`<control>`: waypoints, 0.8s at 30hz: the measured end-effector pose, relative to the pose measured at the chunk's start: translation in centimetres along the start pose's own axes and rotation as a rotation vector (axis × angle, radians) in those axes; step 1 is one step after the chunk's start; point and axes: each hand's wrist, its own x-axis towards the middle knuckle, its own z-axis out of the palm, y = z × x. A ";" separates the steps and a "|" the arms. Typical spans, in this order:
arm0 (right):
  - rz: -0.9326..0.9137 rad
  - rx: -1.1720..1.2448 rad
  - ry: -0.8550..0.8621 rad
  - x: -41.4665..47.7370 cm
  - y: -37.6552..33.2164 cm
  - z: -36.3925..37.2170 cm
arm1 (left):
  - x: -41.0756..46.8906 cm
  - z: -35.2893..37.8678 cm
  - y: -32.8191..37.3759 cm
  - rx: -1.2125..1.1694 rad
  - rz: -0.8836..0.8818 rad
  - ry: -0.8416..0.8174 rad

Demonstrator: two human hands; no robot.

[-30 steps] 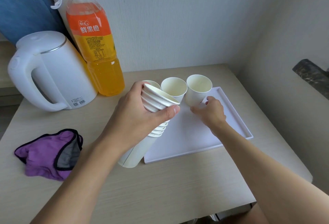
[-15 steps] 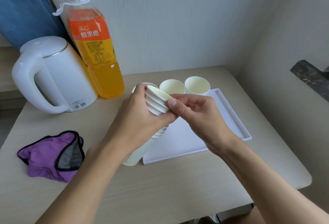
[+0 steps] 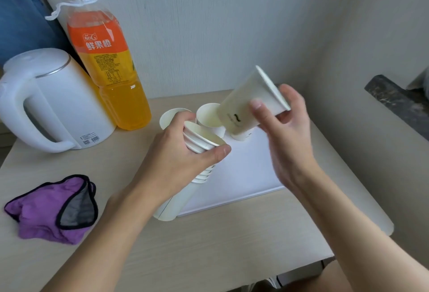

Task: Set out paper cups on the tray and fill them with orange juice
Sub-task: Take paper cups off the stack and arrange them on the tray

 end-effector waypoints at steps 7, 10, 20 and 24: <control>0.077 -0.475 0.108 1.6 2.6 -4.1 | 0.5 0.5 0.1 -0.099 0.029 0.081; 0.172 -0.586 0.149 2.7 4.6 -5.3 | 0.5 0.8 0.5 -0.140 0.057 0.126; 0.323 -0.692 0.213 3.4 7.3 -6.6 | 0.6 0.9 0.6 -0.194 0.082 0.132; 0.323 -0.692 0.233 4.0 8.6 -6.6 | 0.6 1.0 0.5 -0.191 0.081 0.125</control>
